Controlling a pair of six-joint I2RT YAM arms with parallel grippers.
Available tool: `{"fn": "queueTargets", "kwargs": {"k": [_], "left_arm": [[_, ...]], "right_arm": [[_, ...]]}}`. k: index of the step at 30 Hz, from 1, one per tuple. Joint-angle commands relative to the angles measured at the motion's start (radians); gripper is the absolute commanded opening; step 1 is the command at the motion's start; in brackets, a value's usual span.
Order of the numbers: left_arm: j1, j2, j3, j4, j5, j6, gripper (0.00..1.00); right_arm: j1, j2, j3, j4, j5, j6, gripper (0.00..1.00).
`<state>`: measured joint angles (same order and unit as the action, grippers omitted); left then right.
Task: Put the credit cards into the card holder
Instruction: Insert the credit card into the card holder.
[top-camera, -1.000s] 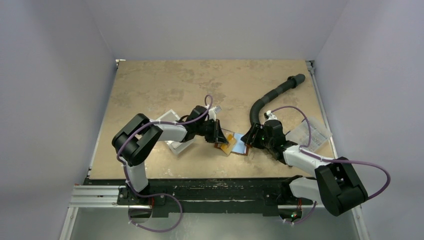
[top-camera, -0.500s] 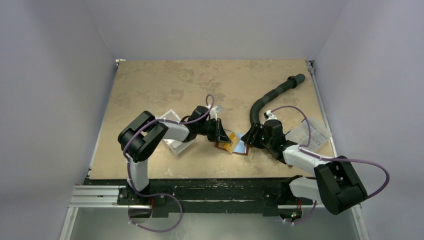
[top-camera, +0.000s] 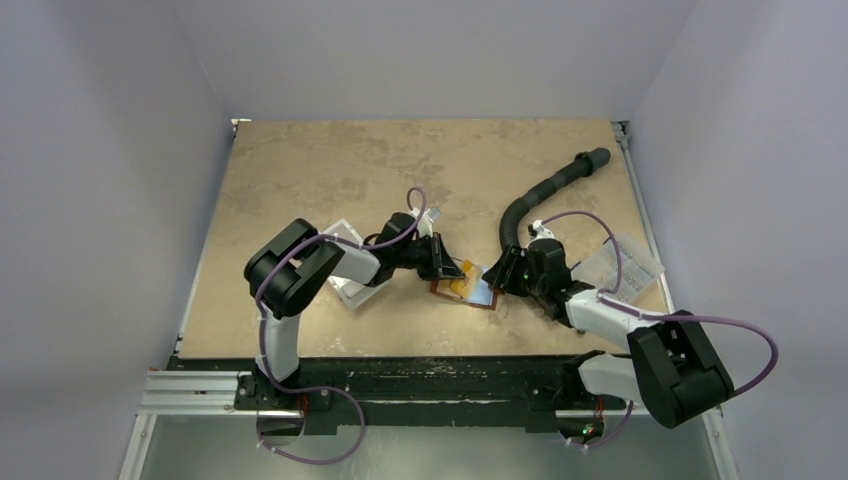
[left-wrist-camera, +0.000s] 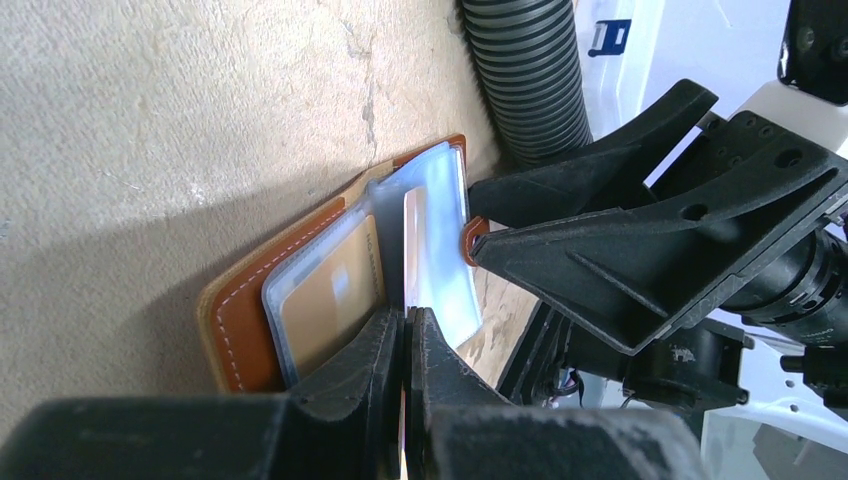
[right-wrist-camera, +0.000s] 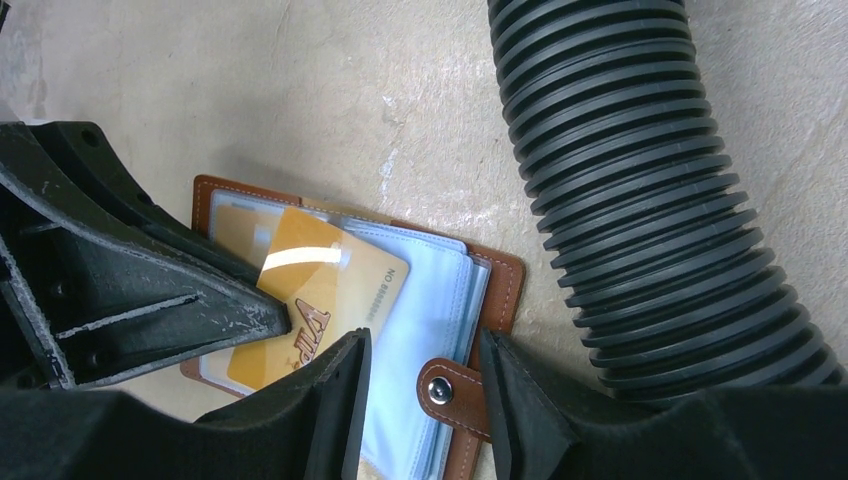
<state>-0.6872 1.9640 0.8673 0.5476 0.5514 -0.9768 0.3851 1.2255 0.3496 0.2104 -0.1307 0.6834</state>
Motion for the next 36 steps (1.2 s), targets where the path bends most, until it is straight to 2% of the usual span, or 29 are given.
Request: {"fn": "queueTargets", "kwargs": {"k": [1, 12, 18, 27, 31, 36], "left_arm": [[0.002, 0.011, -0.023, 0.113, -0.049, -0.026, 0.0], [-0.064, -0.011, -0.107, 0.199, -0.112, -0.063, 0.0], [-0.071, -0.057, -0.102, 0.095, -0.157, 0.027, 0.26], [-0.093, -0.164, 0.005, -0.262, -0.263, 0.258, 0.42], [-0.102, -0.143, 0.036, -0.319, -0.258, 0.294, 0.42], [-0.11, -0.126, 0.032, -0.289, -0.242, 0.274, 0.33]], "right_arm": [[0.001, 0.022, 0.015, -0.02, -0.021, -0.018, 0.51], [0.001, 0.023, 0.015, -0.02, -0.021, -0.012, 0.51], [0.001, 0.02, 0.014, -0.022, -0.021, -0.012, 0.51], [0.002, 0.029, 0.023, -0.042, -0.023, -0.007, 0.51], [0.003, 0.027, 0.02, -0.044, -0.034, -0.009, 0.51], [0.004, 0.025, 0.016, -0.051, -0.04, -0.009, 0.51]]}}
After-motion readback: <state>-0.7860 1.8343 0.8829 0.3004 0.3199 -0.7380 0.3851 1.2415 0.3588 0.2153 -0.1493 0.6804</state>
